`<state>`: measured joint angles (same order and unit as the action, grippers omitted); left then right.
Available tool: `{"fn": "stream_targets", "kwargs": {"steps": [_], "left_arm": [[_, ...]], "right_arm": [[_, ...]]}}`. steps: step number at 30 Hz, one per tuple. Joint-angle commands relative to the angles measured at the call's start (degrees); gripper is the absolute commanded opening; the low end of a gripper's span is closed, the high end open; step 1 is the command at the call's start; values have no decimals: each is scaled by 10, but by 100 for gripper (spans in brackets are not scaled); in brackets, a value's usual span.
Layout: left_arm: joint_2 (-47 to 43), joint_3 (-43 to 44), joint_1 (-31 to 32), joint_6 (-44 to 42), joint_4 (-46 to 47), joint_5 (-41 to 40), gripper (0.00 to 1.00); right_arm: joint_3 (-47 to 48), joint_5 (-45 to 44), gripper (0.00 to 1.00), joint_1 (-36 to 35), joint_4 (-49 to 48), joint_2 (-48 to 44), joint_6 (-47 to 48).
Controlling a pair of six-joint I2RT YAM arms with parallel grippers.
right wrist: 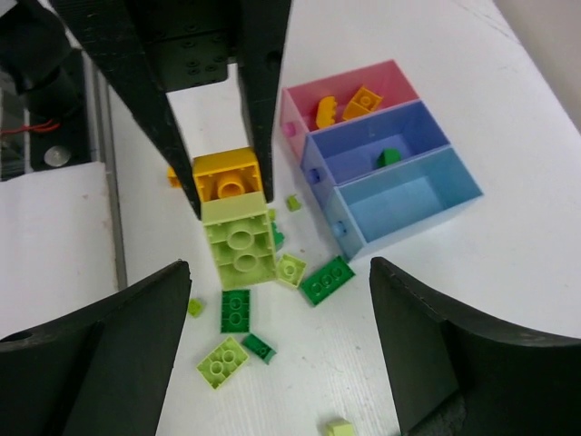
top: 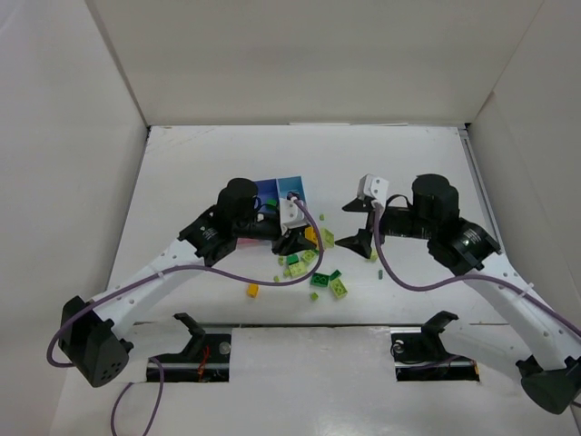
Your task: Sort the legos into containers by color
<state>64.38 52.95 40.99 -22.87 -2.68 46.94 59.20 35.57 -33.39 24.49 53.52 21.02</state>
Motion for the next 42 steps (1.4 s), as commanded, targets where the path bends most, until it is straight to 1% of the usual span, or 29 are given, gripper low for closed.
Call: {"fn": "stream_targets", "kwargs": {"steps": [1,2,6,10,12,15,16,19,20,22,23,25,26,30,32,35,37,40,42], "left_arm": [[-21,-1,-2,-9,23,0,28],[-21,-1,-2,-9,23,0,28],[-21,-1,-2,-9,23,5,28],[-21,5,-2,-9,23,5,28],[-21,5,-2,-9,23,11,28],[-27,5,-2,-9,23,11,28],[-27,5,-2,-9,23,11,28],[-32,0,-2,-9,23,11,28],[-32,0,-2,-9,23,5,28],[-32,0,-2,-15,23,5,28],[-32,0,-2,-15,23,5,28],[-32,0,-2,-15,23,-1,28],[-32,-6,-2,-15,23,-17,28],[-27,-30,-2,11,38,-61,28],[-27,-42,-2,29,46,-71,27],[-49,-78,-31,57,82,-77,27],[-67,-100,-54,80,94,-77,26],[-87,-123,-74,93,110,-84,26],[-94,-123,-84,109,110,-109,26]], "right_arm": [[3,48,84,-15,-8,12,0],[3,42,82,-15,-13,27,0],[3,49,80,-29,-35,60,6],[14,50,80,-41,-45,75,6],[14,49,76,-41,-52,80,6],[14,49,65,-41,-52,87,6],[14,49,59,-41,-52,94,6],[14,61,48,-41,-58,99,6],[14,66,40,-41,-58,99,6],[14,71,33,-41,-58,99,6],[14,71,25,-41,-63,99,6],[14,77,13,-41,-63,99,6],[14,69,0,-41,-63,99,6],[26,35,0,-41,-63,94,6],[42,20,0,-20,-63,94,-1],[58,-1,0,15,-68,106,-26],[64,-2,0,31,-83,125,-36],[77,28,0,60,-99,155,-43],[100,28,0,66,-105,178,-43]]}}
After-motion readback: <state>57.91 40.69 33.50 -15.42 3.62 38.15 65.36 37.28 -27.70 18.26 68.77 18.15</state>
